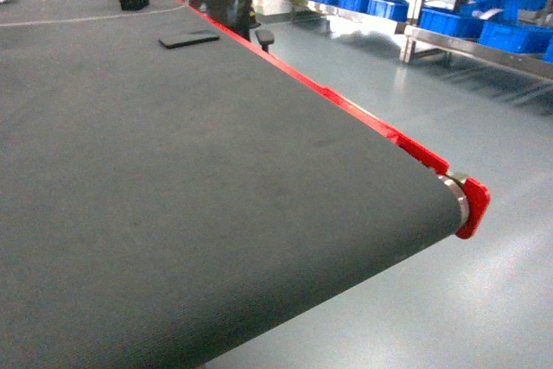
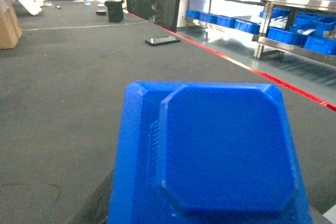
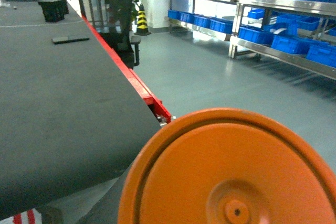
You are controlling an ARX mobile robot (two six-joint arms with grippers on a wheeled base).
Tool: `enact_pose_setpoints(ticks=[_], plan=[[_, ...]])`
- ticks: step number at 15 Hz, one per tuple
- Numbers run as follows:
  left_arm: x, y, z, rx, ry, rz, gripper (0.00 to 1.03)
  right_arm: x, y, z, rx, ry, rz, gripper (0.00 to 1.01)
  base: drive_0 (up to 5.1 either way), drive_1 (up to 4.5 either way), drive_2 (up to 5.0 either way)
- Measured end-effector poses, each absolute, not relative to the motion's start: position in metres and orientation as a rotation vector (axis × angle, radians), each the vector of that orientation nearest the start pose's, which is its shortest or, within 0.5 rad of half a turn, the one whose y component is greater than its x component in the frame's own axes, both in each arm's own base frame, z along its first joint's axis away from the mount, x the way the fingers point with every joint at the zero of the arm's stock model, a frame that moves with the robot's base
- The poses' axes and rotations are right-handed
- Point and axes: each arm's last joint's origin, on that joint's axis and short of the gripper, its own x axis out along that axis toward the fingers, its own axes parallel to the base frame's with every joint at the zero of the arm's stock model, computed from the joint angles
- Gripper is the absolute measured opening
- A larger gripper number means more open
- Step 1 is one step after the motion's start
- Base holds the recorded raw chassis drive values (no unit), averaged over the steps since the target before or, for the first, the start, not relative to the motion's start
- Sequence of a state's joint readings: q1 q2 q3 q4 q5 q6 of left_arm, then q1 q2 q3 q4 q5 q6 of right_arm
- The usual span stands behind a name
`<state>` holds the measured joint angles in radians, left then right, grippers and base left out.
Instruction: Sort blue parts and orange caps into right shelf containers
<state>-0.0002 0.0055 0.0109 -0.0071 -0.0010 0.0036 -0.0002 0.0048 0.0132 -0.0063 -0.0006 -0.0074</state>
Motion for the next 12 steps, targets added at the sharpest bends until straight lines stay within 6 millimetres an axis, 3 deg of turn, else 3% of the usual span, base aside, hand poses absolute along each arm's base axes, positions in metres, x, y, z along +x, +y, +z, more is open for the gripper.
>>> enact_pose_setpoints(ticks=[12], plan=[[0.0974,0.0,0.1661,0.004,0.002,0.001,0.42,0.0972,0.0,0.167,-0.007,-0.002,0.0,0.43,-1.6,-1.65,-1.6]])
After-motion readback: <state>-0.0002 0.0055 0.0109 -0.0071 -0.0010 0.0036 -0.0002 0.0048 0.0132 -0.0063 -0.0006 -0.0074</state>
